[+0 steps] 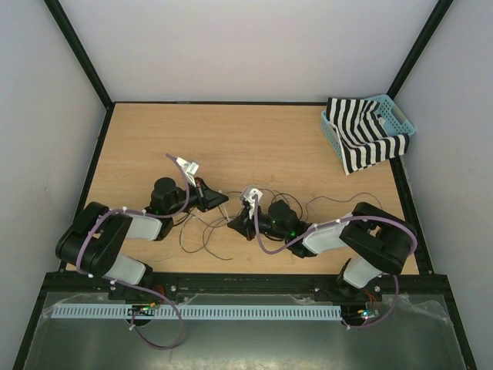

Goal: Zip-tie the wires
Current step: Tie the cable at the center of the board.

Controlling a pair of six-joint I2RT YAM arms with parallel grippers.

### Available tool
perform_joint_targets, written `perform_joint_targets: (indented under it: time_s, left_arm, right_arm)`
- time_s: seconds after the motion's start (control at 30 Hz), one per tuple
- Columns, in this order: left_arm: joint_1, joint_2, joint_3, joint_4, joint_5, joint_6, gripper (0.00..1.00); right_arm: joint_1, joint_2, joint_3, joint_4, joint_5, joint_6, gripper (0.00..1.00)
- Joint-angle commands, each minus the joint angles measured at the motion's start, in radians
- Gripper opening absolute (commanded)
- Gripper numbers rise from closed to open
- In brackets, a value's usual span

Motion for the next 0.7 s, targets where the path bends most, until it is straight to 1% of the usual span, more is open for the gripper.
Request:
perform_joint_targets:
  time_s: [0.0, 0.13, 0.3, 0.67]
  left_arm:
    - [-0.013, 0.003, -0.009, 0.046, -0.016, 0.059, 0.00]
    - [-0.031, -0.012, -0.024, 0.058, -0.037, 0.115, 0.00]
    - [-0.055, -0.075, -0.069, 0.083, -0.087, 0.205, 0.00]
    - [-0.108, -0.180, -0.112, 0.142, -0.121, 0.368, 0.00]
  right_arm:
    - [-0.009, -0.019, -0.016, 0.096, -0.040, 0.041, 0.00]
    - [-0.012, -0.017, -0.014, 0.102, -0.065, 0.065, 0.00]
    - [-0.027, -0.024, -0.020, 0.095, -0.097, 0.085, 0.00]
    - [-0.036, -0.012, -0.016, 0.082, -0.147, 0.083, 0.00]
